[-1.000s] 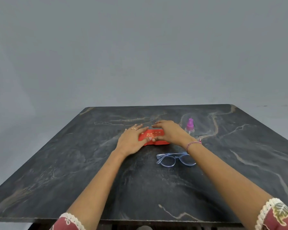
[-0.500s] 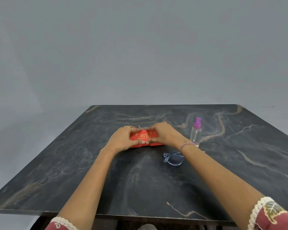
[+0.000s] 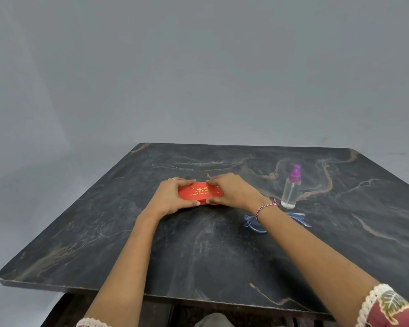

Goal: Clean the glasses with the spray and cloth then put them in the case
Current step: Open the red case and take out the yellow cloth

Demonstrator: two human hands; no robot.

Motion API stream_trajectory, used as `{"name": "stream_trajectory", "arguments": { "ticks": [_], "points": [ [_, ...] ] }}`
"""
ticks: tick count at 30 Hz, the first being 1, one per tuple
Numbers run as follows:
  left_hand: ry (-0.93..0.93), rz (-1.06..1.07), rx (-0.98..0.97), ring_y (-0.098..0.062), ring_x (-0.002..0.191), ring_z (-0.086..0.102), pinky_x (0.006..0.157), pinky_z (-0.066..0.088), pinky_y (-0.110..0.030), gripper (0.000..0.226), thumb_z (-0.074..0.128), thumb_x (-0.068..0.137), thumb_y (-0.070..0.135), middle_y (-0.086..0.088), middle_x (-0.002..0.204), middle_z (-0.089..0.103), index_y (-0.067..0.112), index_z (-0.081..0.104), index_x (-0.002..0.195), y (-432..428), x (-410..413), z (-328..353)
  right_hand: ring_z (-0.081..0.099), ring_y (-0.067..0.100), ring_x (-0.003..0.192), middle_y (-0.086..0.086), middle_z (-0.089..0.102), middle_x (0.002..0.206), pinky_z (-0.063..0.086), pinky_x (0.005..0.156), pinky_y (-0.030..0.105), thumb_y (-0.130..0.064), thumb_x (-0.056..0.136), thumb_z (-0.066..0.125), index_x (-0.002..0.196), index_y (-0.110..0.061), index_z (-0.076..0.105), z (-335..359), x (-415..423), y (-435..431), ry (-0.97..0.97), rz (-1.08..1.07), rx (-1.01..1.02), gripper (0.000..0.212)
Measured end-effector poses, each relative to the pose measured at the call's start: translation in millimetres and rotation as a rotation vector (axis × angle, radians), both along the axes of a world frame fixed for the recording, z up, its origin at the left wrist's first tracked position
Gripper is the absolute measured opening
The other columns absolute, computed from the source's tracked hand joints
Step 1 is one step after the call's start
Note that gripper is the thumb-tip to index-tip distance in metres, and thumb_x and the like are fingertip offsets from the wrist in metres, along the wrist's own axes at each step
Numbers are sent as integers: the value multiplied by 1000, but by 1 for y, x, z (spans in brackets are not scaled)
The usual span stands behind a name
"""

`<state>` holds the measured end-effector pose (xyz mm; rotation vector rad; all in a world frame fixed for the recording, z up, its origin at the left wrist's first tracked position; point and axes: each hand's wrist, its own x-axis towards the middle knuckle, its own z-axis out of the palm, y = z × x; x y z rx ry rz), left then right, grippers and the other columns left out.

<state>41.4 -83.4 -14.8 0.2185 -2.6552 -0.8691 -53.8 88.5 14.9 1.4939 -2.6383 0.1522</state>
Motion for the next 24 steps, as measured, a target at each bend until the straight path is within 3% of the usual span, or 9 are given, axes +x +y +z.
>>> {"name": "stream_trajectory", "arguments": {
  "ticks": [12,17,21,24],
  "points": [
    [-13,-16,-47,-19,119,48,99,39,-30,74,81,67,37,-2,131,54,22,51,133,-2,1,-2,32,31,135,22,27,149,27,109,35,-36,100,32,144,2,20,-5,8,-5,177,48,186,59],
    [-12,-19,-41,-21,122,46,105,38,-40,79,82,65,38,-2,131,53,23,49,135,-2,2,-1,47,31,125,17,34,147,38,99,36,-35,101,31,142,-3,30,1,0,-4,160,65,163,52],
    [33,33,57,-14,117,47,99,36,-29,83,85,59,39,3,126,53,26,49,133,-4,4,-5,48,29,124,15,36,146,38,99,35,-35,100,31,140,-6,35,1,-5,-6,139,74,150,49],
    [32,83,194,-12,110,46,96,37,-29,85,86,59,36,7,118,49,27,45,133,-5,6,-6,46,28,125,13,39,145,35,101,35,-35,100,30,140,-7,36,0,-6,-6,104,66,132,49]
  ]
}}
